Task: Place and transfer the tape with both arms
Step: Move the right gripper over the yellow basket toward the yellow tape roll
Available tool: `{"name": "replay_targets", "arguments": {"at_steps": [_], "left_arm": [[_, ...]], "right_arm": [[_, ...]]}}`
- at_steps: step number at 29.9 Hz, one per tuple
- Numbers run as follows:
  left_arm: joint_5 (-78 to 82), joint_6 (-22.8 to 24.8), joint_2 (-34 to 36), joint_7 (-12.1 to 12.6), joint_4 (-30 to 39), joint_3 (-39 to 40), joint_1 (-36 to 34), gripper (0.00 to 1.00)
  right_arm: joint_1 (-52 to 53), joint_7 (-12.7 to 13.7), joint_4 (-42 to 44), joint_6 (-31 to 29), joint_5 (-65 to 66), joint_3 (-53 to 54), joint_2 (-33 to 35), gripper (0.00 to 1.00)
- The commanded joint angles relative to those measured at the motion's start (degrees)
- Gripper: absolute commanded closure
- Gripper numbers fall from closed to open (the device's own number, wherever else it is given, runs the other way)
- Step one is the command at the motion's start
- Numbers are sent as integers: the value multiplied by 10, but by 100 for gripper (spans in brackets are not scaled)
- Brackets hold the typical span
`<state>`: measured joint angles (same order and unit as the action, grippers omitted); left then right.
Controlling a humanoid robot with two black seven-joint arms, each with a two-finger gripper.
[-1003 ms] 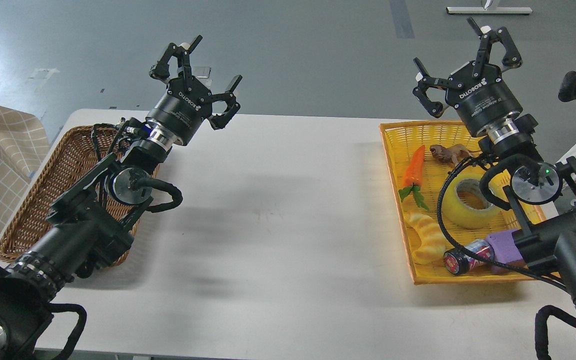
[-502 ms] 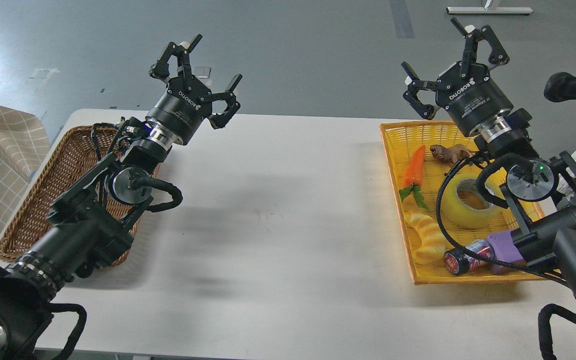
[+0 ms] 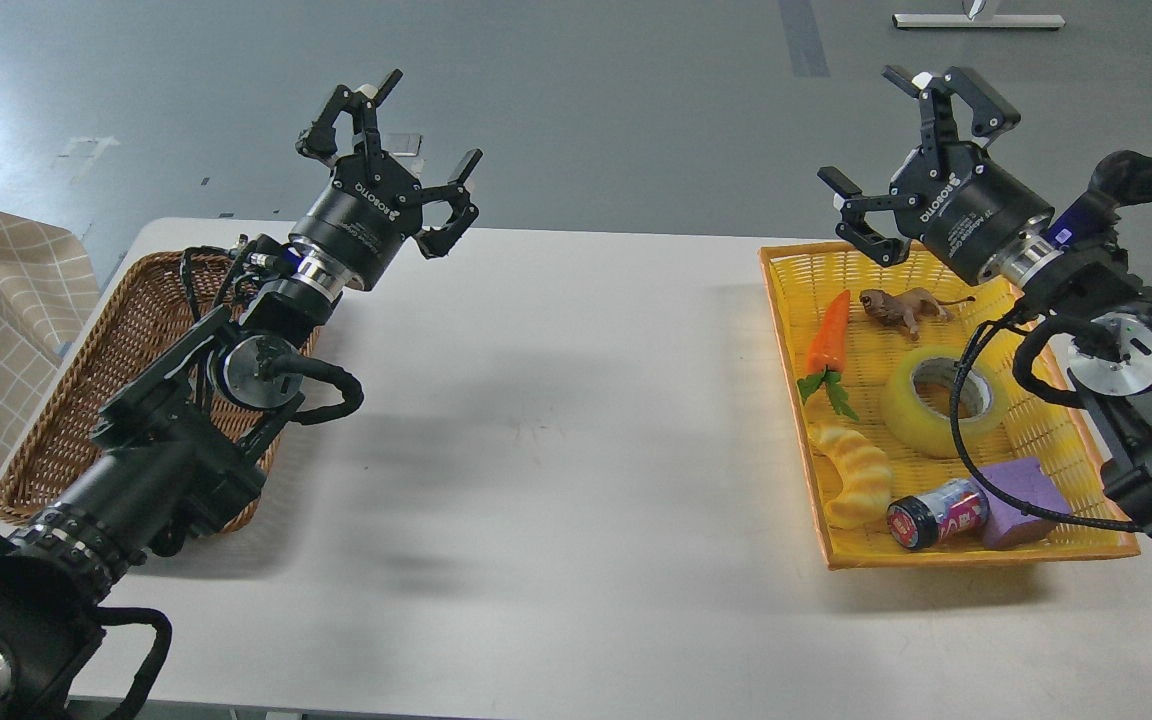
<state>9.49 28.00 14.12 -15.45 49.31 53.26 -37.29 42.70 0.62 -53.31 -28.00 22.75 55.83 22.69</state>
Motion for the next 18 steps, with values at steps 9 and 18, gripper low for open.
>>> {"name": "replay_targets", "arguments": {"at_steps": [9, 18], "left_arm": [[0, 0, -2, 1, 0, -1, -2, 2], [0, 0, -1, 0, 0, -1, -5, 2]], "right_arm": [[81, 0, -24, 0, 62, -109, 82, 0], [76, 1, -71, 0, 76, -131, 118, 0]]}}
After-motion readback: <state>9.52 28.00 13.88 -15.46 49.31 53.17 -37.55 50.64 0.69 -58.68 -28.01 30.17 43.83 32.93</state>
